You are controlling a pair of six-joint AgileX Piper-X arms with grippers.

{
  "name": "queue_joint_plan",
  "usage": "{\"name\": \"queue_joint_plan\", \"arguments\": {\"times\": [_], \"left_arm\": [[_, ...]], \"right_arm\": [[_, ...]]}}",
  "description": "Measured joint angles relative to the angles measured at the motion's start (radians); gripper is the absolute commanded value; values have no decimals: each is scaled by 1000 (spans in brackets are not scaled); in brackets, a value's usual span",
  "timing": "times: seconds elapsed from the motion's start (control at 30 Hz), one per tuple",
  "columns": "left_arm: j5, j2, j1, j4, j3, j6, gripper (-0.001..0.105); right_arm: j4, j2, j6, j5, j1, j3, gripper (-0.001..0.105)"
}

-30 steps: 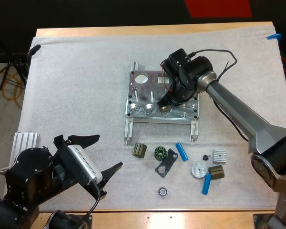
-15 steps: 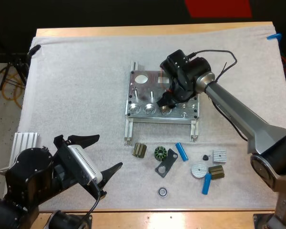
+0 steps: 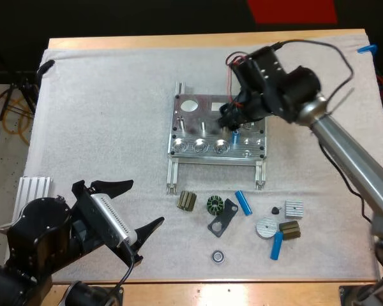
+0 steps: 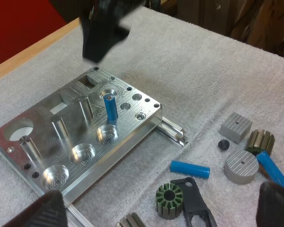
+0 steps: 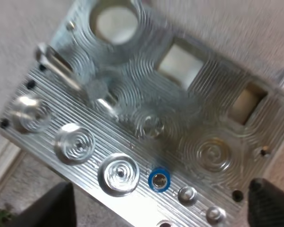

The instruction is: Load cells from left to right

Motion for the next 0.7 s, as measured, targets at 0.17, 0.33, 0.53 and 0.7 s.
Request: {"name": "queue_joint_plan", "arguments": {"times": [0.17, 0.33, 0.53, 0.7], "left_arm": [[0, 0, 0, 0, 0, 0, 78], [6, 0, 0, 0, 0, 0, 78], [37, 4, 0, 0, 0, -2, 78], [39, 37, 0, -2, 0, -2, 78]], "right_arm": [[0, -94, 0, -3, 0, 0, 51], [4, -191, 0, -3, 0, 0, 51], [38, -288, 0, -3, 0, -2, 51], [38, -390, 0, -37, 0, 70, 51]]}}
